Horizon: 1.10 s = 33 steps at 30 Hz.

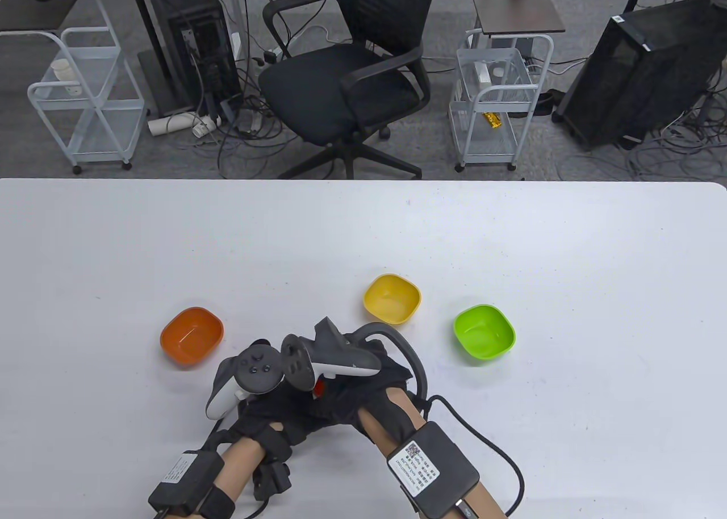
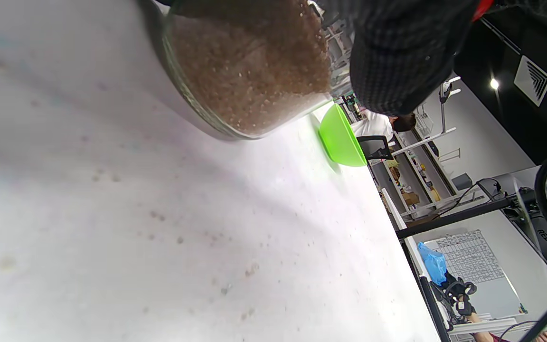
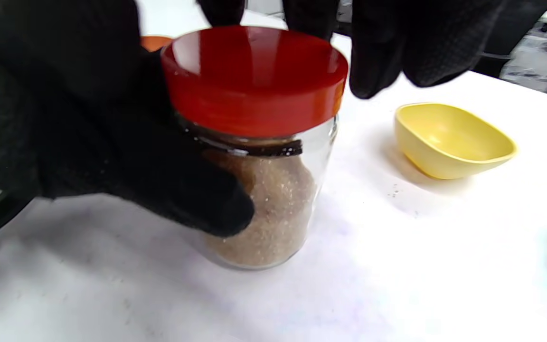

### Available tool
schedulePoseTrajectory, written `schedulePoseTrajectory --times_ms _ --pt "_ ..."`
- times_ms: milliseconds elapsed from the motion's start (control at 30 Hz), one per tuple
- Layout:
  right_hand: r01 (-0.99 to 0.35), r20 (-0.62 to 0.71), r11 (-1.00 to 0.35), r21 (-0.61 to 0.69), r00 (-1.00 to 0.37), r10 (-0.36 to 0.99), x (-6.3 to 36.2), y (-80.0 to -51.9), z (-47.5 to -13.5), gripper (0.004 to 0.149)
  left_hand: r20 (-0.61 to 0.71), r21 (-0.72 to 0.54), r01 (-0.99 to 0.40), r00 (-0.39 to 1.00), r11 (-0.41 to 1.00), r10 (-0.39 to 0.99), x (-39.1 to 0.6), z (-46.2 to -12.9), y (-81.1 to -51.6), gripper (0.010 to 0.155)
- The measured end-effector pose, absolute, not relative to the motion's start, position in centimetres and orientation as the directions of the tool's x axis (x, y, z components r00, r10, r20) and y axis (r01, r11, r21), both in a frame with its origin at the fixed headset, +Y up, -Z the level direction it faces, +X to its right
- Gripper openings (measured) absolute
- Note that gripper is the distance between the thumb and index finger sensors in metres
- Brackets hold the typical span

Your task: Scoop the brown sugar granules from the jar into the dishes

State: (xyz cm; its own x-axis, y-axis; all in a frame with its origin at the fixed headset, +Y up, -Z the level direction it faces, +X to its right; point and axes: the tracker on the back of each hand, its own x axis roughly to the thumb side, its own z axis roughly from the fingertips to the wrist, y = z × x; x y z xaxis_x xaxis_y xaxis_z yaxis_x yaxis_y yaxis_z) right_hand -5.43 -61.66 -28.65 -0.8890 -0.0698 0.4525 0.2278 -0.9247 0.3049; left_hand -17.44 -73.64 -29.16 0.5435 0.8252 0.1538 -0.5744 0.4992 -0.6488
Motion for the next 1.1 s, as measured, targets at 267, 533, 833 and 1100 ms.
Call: schedulePoseTrajectory --times_ms 267,533,833,1100 --pt "0.32 0.448 -0.914 0.249 -0.875 -0.184 -6.6 -61.7 -28.7 0.084 0.152 -0.648 -0.574 0.546 0.5 0.824 -17.4 -29.1 -73.6 0.113" --pt "0.342 0.566 -0.895 0.286 -0.814 -0.131 -6.6 -61.5 -28.7 0.082 0.151 -0.651 -0.575 0.543 0.496 0.826 -17.4 -29.2 -73.6 0.113" --pt "0.265 0.488 -0.918 0.294 -0.868 -0.094 -5.8 -61.5 -28.9 0.092 0.149 -0.652 -0.574 0.543 0.495 0.826 -17.4 -29.2 -73.6 0.113" --pt "0.34 0.482 -0.911 0.235 -0.854 -0.194 -6.7 -61.7 -28.9 0.084 0.15 -0.651 -0.573 0.546 0.498 0.824 -17.5 -29.2 -73.6 0.113"
